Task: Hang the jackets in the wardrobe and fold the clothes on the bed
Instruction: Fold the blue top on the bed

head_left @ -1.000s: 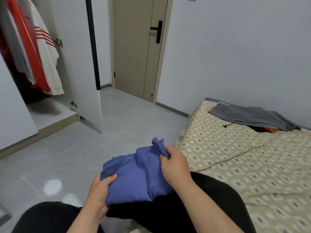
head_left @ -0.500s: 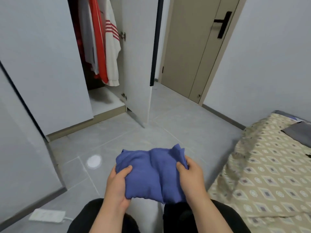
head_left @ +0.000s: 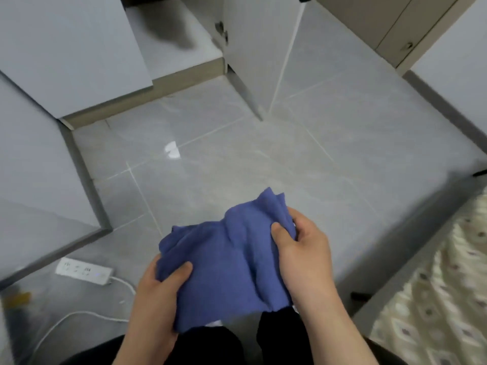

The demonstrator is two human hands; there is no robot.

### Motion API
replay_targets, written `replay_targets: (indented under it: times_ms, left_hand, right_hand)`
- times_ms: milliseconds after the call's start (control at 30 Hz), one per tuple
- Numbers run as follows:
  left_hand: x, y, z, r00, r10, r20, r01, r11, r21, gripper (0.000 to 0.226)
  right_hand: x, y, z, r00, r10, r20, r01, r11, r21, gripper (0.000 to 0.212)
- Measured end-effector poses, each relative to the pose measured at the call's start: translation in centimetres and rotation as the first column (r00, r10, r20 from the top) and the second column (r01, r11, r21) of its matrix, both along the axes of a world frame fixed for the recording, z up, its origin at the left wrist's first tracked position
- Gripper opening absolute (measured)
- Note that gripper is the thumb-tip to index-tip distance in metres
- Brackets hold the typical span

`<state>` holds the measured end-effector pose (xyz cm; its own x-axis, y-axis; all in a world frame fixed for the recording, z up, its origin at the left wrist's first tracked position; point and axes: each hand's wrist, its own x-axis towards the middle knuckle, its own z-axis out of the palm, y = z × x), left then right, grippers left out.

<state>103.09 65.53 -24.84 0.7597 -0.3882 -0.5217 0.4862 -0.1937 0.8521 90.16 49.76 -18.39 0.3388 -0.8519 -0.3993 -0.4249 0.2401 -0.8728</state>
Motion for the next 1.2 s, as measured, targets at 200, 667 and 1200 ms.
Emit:
replay_targets:
  times_ms: [200,667,1200]
  left_hand:
    - [4.8,-2.8,0.3,0.983,0.176,-0.048,-0.17,0.98,0.104,0.027]
    - [19.0,-5.5,34.2,0.987,0.126,0.096,-0.126,0.992,-0.005,0.015]
    - [27.8,-12.0,64.8,0.97,0.076,0.232,-0.012,0.964,-0.267,0.047]
  right_hand:
    - [6.1,-4.1,0.3,0.982,0.146,-0.119,-0.134,0.986,0.098,0.021]
    - [18.6,-9.1,31.9,0.95,0.304,0.066,-0.303,0.953,-0.021,0.031]
    - [26.6,-16.7,60.3,0.876,0.365,0.314,-0.249,0.902,-0.353,0.023]
